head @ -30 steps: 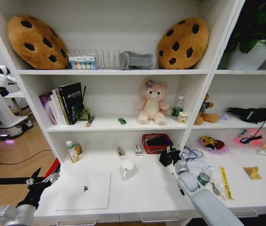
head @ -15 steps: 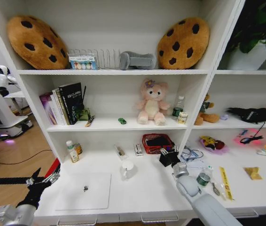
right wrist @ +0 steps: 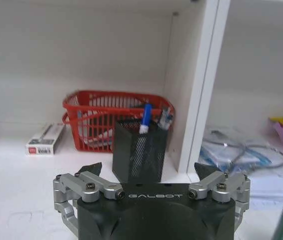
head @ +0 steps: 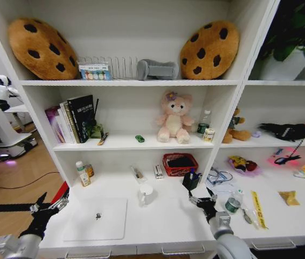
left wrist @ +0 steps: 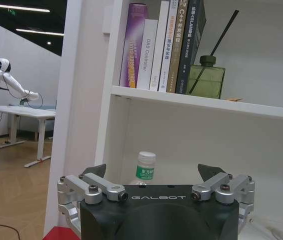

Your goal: Organize the objects on the table.

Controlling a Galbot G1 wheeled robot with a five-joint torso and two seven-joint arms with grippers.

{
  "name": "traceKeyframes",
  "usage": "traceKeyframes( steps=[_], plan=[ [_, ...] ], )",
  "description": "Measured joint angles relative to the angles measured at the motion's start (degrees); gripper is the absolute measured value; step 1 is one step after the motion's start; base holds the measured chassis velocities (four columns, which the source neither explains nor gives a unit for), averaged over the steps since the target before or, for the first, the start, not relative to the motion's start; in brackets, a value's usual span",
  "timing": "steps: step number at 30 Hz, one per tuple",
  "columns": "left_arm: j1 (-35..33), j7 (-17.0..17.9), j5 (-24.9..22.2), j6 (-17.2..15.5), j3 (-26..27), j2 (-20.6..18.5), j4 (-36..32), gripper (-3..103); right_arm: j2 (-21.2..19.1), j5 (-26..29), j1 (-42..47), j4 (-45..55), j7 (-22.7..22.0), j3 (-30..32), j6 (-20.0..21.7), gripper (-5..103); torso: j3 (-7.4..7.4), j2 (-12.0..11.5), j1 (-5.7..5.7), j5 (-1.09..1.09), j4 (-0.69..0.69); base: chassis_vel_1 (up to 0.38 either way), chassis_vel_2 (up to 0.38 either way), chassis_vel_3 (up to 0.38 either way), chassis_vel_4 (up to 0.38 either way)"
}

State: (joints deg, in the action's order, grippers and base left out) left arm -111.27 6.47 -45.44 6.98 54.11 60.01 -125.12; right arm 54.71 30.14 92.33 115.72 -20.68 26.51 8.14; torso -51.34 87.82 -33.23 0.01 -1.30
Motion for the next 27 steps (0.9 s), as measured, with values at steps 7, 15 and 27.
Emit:
traceKeyframes(
  steps=[7, 15, 27],
  plan=[
    [0.0, 0.0, 0.0, 0.0, 0.0, 0.0, 0.0, 100, -2.3, 10.5, -0.8, 1.1, 1.0, 2.4, 10.8, 100, -0.01, 0.0, 0.0, 0.0, 0.0, 0.0, 0.0, 0.0, 0.0],
    [0.0, 0.0, 0.0, 0.0, 0.0, 0.0, 0.0, 100, -4.9, 18.9, -6.0, -1.0, 1.1, 2.4, 19.9, 100, -0.01, 0.0, -0.01, 0.0, 0.01, 0.0, 0.0, 0.0, 0.0],
    [0.0, 0.0, 0.0, 0.0, 0.0, 0.0, 0.0, 100, -5.7, 18.3, -10.4, -7.1, 1.5, -2.1, 20.1, 89, -0.01, 0.0, -0.02, 0.0, 0.01, 0.0, 0.0, 0.0, 0.0]
  ],
)
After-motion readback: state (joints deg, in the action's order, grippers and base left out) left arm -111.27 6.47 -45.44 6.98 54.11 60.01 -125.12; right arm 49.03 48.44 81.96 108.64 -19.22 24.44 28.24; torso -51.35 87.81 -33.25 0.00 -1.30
